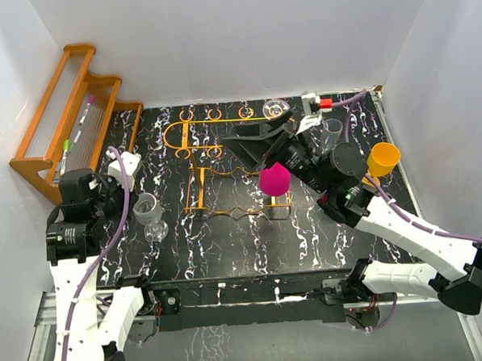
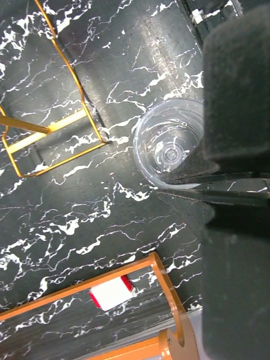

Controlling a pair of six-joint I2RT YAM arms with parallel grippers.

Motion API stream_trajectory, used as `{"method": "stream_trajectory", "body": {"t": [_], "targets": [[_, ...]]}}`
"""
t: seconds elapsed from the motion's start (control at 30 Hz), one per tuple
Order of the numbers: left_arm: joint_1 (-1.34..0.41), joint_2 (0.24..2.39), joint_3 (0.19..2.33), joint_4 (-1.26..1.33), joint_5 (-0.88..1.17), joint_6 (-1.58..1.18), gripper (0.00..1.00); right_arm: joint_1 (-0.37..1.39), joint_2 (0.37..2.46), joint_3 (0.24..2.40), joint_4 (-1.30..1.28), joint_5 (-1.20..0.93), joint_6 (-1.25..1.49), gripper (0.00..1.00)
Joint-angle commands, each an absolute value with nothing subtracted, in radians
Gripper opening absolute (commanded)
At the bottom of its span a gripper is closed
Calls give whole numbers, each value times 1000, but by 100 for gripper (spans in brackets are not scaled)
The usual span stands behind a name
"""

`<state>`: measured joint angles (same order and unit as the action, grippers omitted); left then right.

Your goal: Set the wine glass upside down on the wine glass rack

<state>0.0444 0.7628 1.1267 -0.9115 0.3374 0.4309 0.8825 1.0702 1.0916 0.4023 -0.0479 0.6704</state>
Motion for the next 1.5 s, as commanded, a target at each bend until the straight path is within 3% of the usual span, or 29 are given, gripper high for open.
{"method": "stream_trajectory", "body": {"t": [0.0, 0.23, 0.67, 1.03, 1.3, 1.47], "targets": [[51, 756, 1097, -844, 374, 398, 0, 883, 1054, 1057, 404, -92, 599, 92], [49, 651, 897, -672, 374, 399, 0, 883, 1012, 1002, 408, -40, 576, 93], [51, 871, 1013, -902, 402, 512, 4, 883, 1018, 994, 397, -26, 574, 94], [51, 849, 971, -910, 380, 529, 9, 883, 1029, 996, 400, -25, 574, 95], [51, 852, 988, -993, 378, 585, 21, 883, 1034, 993, 398, -25, 580, 96], [51, 848, 994, -1021, 359, 614, 16, 884, 1036, 992, 399, -20, 580, 96]]}}
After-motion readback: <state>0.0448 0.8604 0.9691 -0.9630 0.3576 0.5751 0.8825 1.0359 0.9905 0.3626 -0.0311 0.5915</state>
